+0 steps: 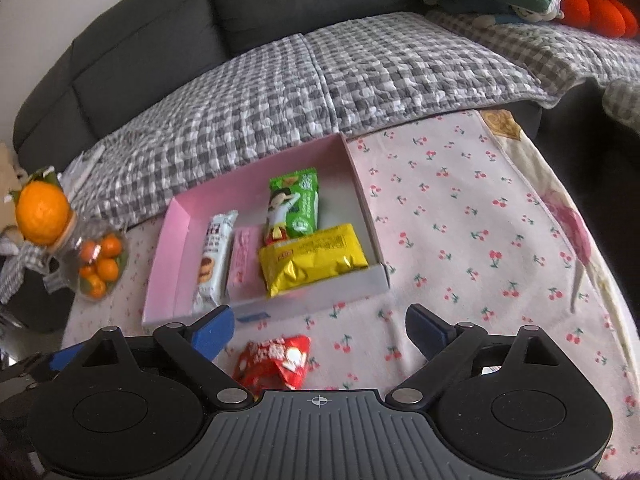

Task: Organize snacks
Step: 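Withdraw both tools from the box toward the remaining snacks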

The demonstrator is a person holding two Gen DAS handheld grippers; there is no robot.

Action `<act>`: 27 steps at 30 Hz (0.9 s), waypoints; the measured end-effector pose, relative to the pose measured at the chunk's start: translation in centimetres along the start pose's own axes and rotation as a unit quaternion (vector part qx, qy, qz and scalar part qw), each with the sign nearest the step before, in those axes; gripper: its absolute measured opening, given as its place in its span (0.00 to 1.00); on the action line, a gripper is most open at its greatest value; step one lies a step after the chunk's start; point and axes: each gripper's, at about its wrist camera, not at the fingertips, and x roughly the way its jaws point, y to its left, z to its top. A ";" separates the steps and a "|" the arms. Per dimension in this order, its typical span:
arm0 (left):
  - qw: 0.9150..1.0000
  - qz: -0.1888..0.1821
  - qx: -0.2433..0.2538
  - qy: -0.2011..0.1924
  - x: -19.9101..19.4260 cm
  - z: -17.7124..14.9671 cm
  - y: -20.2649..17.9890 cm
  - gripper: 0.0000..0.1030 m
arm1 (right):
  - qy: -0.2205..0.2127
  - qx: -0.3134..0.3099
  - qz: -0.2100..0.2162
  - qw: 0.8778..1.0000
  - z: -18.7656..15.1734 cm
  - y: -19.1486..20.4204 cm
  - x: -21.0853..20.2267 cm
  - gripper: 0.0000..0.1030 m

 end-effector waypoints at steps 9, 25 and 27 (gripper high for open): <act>1.000 -0.001 0.011 -0.001 -1.5 -3.3 0.9 0.99 | 0.011 -0.034 -0.016 0.999 -2.3 -0.8 -1.2 0.92; 1.000 0.018 -0.017 -0.009 -1.6 -7.8 6.0 0.99 | 0.007 -0.142 0.050 0.989 -8.3 0.8 -0.6 0.92; 1.000 0.015 -0.016 -0.013 -1.5 -8.2 6.5 0.99 | -0.005 -0.181 0.056 0.982 -9.2 1.7 -0.7 0.92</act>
